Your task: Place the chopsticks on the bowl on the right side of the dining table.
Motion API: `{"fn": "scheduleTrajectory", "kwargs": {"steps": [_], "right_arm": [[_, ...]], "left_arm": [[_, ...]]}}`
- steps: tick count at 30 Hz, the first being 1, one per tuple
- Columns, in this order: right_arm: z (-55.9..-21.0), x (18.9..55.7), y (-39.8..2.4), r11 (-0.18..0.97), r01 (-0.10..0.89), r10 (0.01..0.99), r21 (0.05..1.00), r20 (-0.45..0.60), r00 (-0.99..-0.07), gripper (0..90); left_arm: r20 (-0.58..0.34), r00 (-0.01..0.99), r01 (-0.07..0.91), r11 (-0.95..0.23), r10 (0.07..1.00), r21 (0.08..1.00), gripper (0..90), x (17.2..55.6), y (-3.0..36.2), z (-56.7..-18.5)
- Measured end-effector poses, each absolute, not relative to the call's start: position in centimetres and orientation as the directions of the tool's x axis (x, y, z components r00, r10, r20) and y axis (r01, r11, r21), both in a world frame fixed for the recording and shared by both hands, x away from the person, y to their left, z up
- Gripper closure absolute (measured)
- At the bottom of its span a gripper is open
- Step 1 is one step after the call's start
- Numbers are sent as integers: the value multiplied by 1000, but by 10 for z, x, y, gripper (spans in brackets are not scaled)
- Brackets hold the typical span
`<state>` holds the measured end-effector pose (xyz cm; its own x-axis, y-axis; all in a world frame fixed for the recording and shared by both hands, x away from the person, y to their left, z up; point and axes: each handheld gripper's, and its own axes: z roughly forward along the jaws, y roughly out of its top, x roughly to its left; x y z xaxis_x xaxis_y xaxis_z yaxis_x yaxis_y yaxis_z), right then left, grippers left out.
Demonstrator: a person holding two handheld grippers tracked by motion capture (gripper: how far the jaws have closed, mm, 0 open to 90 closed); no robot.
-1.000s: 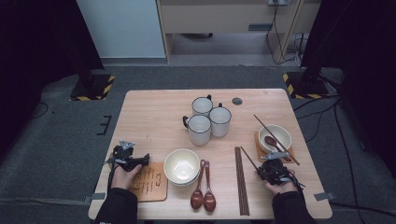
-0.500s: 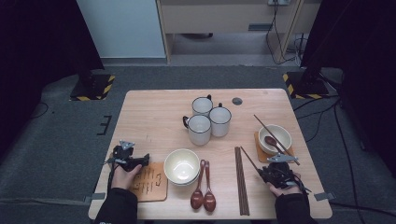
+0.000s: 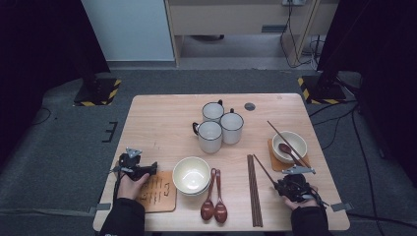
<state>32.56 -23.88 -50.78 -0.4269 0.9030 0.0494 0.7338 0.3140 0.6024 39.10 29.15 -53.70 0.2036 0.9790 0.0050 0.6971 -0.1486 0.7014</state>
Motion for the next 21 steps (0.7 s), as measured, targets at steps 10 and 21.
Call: {"fn": "scheduleTrajectory", "kwargs": {"steps": [10,21], "right_arm": [[-511,327,-238,327,747,903,579,43,-428,773],[-512,328,-238,334,753,902,566,39,-429,812]], "left_arm": [[5,204,697,-149,979,701,9,391,292,-537],[5,204,697,-149,979,701,9,391,292,-537]]}}
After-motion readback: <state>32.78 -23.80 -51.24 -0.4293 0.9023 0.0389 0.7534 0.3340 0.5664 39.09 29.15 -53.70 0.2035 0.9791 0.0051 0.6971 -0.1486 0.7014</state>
